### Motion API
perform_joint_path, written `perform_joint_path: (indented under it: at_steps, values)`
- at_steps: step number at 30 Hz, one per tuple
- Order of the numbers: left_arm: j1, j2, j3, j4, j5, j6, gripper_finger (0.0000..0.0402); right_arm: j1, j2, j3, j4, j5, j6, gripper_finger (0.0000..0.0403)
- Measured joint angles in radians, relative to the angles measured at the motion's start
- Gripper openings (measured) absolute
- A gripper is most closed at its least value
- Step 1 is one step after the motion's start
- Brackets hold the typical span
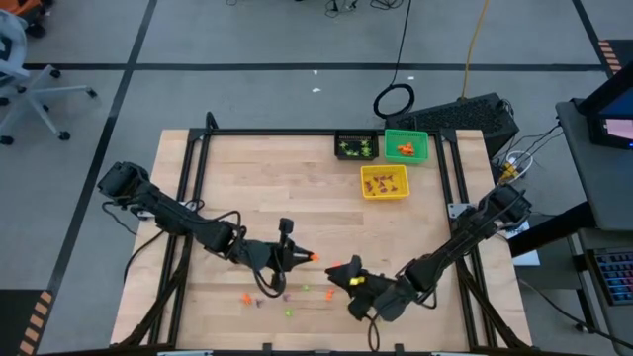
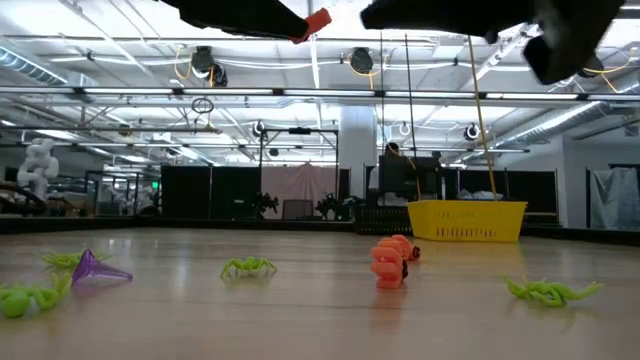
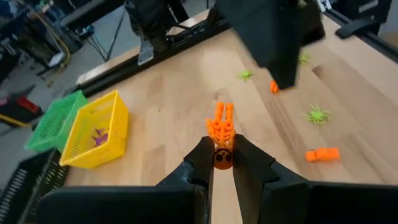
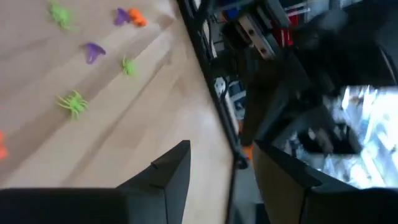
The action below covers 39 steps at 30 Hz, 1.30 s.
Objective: Sort Halloween decoration
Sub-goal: Put the orange skeleton toy into the green basket
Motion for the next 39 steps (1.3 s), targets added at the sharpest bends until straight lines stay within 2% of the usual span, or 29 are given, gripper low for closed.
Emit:
perform_joint_path:
  at_steps: [5,10,13,20,39]
  values:
    - [0.0,0.0,0.0,-0.001,0.029,-0.012,0.0041,-0.02,0.044,0.058,0.001,0.027,-0.131,0.0157]
    - [0.0,0.0,0.0,-0.008,0.1,-0.048,0.0041,-0.027,0.041,0.069,0.006,0.024,-0.199,0.0157]
    - [0.0,0.0,0.0,-0.008,0.106,-0.064,0.0041,-0.029,0.039,0.07,0.028,0.019,-0.241,0.0157]
    - [0.0,0.0,0.0,0.0,0.106,-0.065,0.0041,-0.074,0.039,0.07,0.045,-0.088,-0.283,0.0153]
    - [0.0,0.0,0.0,-0.001,0.106,-0.065,0.0041,-0.115,0.039,0.07,0.031,-0.167,-0.3,0.0043]
